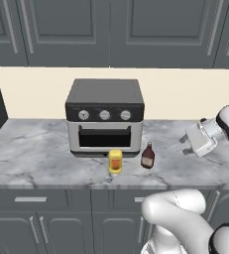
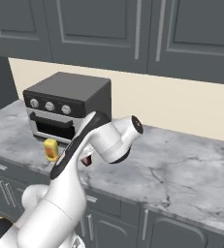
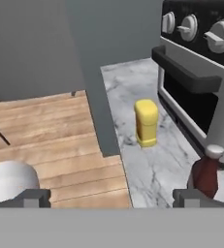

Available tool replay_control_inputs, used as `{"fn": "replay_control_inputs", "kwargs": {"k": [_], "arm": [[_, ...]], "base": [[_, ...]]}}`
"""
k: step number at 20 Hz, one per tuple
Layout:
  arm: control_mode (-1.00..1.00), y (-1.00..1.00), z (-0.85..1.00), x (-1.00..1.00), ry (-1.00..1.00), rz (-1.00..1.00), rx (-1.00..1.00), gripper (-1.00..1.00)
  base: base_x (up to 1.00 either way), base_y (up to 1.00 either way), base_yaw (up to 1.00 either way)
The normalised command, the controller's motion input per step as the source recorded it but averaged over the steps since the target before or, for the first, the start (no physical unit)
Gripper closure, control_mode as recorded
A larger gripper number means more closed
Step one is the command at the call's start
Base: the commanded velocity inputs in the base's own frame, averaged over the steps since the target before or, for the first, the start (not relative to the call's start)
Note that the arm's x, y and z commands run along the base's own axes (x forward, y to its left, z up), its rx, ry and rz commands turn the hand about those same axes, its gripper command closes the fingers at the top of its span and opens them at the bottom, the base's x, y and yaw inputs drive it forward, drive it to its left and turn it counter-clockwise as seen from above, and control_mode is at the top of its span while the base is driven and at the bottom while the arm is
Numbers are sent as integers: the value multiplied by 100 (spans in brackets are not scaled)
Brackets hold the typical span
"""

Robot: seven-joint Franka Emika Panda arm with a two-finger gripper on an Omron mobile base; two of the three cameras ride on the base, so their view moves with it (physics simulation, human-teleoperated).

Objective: Place the ketchup and mustard from the counter to the top shelf of the fridge. If the existing items in the fridge are on the top shelf, move them to other shelves.

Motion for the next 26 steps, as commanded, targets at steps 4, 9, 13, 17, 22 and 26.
{"fn": "replay_control_inputs", "kwargs": {"k": [4, 9, 13, 17, 22, 26], "arm": [[-100, 19, -33, 29, -10, 12, 21, -100], [-100, 14, -19, 25, -1, 6, 2, -100], [-100, 2, -20, 22, 0, 0, 0, -100], [-100, 0, -17, 26, 0, 0, 0, -100], [-100, 1, -26, 33, 0, -3, 0, -100], [-100, 3, -29, 37, 0, -2, 0, -100]], "base": [[0, 0, 0], [0, 0, 0], [0, 0, 0], [0, 0, 0], [0, 0, 0], [0, 0, 0]]}}
